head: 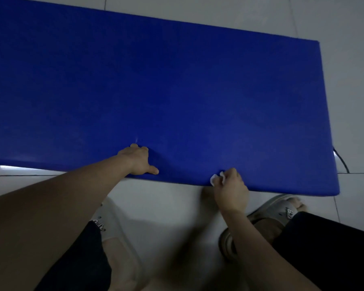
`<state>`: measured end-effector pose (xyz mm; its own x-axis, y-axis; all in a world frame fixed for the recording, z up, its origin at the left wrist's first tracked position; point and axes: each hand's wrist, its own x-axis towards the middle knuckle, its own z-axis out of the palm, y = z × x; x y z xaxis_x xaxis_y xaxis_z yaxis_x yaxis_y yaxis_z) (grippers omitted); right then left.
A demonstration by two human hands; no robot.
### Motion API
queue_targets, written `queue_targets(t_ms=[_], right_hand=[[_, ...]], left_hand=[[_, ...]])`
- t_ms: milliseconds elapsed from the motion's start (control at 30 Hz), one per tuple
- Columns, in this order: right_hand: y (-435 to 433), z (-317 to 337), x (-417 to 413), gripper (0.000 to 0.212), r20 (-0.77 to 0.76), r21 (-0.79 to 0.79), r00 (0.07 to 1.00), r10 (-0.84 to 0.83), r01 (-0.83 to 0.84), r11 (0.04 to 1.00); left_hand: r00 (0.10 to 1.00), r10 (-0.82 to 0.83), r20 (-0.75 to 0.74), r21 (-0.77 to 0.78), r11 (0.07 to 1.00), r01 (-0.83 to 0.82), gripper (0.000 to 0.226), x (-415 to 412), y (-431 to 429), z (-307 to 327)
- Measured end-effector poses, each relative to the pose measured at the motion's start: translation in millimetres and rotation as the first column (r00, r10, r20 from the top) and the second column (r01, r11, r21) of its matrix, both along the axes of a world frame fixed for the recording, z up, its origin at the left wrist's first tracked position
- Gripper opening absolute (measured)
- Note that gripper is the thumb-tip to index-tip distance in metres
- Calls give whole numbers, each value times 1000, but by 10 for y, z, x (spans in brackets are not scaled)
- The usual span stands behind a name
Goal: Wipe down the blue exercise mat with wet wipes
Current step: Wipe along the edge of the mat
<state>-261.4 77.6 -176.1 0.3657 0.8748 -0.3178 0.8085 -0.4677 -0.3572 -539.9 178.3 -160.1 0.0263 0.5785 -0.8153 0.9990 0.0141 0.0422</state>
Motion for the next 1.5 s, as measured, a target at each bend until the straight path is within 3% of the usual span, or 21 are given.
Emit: queue_targets(t_ms=[133,267,367,433,533,667,800,933,1000,1067,1167,1233,1367,1500], right_hand=[[55,-9,-322,17,-11,-1,996,-87,87,996],[195,-18,-1011,22,-20,-65,977,213,-214,975],[249,7,-1402,18,-4,-6,884,468,-468,884],[252,17,-1356,19,21,8,847,531,-531,847],[232,28,-921,24,16,-35,879,477,-477,878],[177,58,-112,20,38,-78,968,247,-243,967],[122,165,538,15,89,-151,994,69,-55,987],[217,116,461,21,46,-211,998,-50,59,976],[243,48,374,22,-19,-197,991,-131,124,972],[209,17,362,21,-60,-183,988,-145,132,974],[149,79,400,17,-89,-151,991,-103,89,985],[139,150,385,15,-128,-135,990,-67,50,990],[200,174,110,21,-196,-125,981,13,-38,991],[320,137,-537,24,-228,-85,943,243,-268,960]], left_hand=[[1000,-18,-8,15,1000,18,91,-18,-1,-50],[999,-34,-18,34,999,34,92,-25,-1,-45],[999,-39,-17,48,998,40,92,-26,-7,-55],[999,-45,-15,56,997,46,92,-26,-7,-59],[999,-38,-5,56,998,38,88,-27,-15,-52],[999,-21,30,94,995,18,84,-43,-64,-36],[998,-52,-26,191,980,56,78,11,-183,36],[957,-287,51,387,889,246,37,286,-353,161],[895,-439,80,438,822,364,37,507,-472,136],[864,-503,2,428,781,454,44,644,-530,59],[754,-642,-139,426,649,630,22,665,-490,3],[715,-684,-145,415,613,672,18,642,-478,23],[768,-623,-152,429,658,619,25,349,-509,79],[836,-486,-255,354,758,548,30,-308,-447,117]])
